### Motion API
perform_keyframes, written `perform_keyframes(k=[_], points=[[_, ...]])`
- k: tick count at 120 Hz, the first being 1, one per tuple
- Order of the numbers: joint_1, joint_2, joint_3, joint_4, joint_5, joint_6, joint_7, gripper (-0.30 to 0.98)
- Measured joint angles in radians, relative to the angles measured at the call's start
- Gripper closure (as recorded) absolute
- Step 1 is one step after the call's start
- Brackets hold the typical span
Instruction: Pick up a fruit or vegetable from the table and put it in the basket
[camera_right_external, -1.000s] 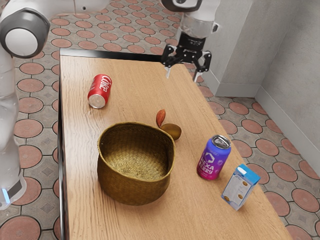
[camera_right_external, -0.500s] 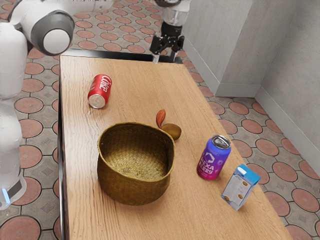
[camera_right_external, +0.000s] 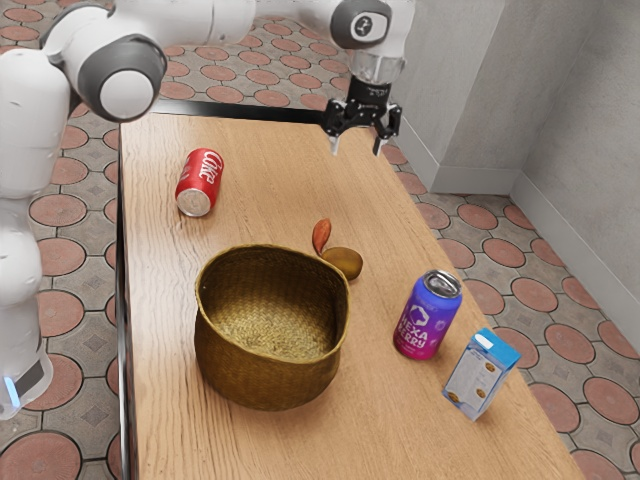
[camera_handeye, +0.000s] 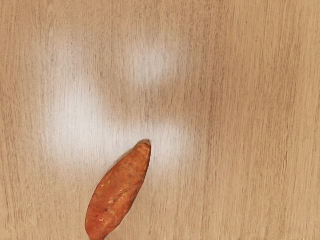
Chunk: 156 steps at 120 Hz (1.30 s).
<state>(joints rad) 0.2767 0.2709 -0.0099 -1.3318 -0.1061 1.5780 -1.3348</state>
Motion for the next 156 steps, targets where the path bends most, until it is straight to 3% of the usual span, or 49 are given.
perform_keyframes(k=[36, 52, 58, 66, 76, 108, 156], points=[[0.048, 0.243, -0.021, 0.080, -0.074, 0.088, 0.160, 0.00], [0.063, 0.253, -0.026, 0.052, -0.107, 0.140, 0.219, 0.00], [0.055, 0.207, -0.027, -0.007, -0.112, 0.160, 0.239, 0.00], [0.048, 0.068, -0.029, -0.210, -0.118, 0.216, 0.262, 0.00], [0.049, -0.006, -0.029, -0.313, -0.121, 0.268, 0.289, 0.00], [0.025, -0.059, -0.049, -0.359, -0.021, 0.343, 0.424, 0.00], [0.021, -0.135, -0.040, -0.486, -0.050, 0.389, 0.553, 0.00]])
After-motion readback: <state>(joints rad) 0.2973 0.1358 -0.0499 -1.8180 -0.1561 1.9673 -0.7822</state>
